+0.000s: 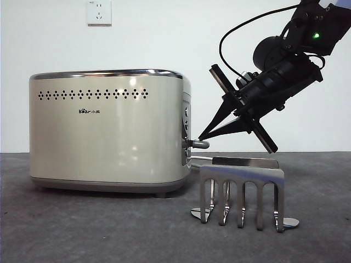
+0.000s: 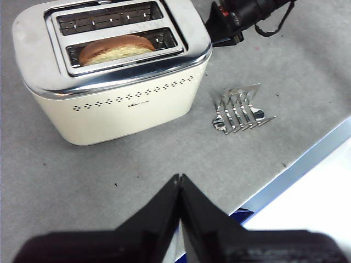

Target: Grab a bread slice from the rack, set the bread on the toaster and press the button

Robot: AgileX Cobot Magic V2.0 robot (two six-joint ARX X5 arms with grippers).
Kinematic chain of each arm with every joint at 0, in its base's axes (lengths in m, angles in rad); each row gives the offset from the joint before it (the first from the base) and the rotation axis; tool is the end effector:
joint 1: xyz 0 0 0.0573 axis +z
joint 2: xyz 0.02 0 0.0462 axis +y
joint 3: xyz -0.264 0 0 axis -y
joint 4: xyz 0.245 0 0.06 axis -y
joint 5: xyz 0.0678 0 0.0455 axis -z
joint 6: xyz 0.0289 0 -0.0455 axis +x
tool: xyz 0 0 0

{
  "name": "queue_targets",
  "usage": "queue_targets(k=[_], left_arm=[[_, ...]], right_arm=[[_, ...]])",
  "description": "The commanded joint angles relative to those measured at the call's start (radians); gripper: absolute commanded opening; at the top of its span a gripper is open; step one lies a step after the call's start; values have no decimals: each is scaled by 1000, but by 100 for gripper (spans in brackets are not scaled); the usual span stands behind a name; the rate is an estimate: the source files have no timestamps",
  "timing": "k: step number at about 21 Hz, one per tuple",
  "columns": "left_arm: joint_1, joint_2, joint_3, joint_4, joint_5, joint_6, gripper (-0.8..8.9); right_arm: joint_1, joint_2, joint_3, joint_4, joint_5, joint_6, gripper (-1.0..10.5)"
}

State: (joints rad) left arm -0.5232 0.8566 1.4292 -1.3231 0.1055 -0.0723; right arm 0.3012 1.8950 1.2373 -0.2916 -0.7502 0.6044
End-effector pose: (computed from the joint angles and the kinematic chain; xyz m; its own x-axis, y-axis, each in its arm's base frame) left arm 0.0774 -0.0482 0.4203 0.5774 -0.4546 -0.6782 0.5194 0.8454 -0.1245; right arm 0.3632 0.1335 0.1792 0.2045 0.7775 -0.5948 -0.0493 0.6150 0.7870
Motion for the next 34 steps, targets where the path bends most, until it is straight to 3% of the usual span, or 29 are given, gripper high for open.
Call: queue_targets(k=[1, 17, 24, 28, 34], left_arm=[[-1, 7, -6, 3, -5, -6, -7], [-1, 18, -6, 4, -2, -41, -7], [-1, 43, -6, 4, -5, -39, -7], [-1, 78, -6, 3, -5, -30, -6], [-1, 85, -6, 4, -23, 3, -6]], right_arm=[[7, 63, -43, -68, 66, -16, -8], [7, 47, 25, -34, 69, -15, -7], [13, -106, 138, -174, 92, -111, -7], [14, -270, 144, -291, 139, -195, -7], [14, -604, 144, -443, 323, -281, -7]])
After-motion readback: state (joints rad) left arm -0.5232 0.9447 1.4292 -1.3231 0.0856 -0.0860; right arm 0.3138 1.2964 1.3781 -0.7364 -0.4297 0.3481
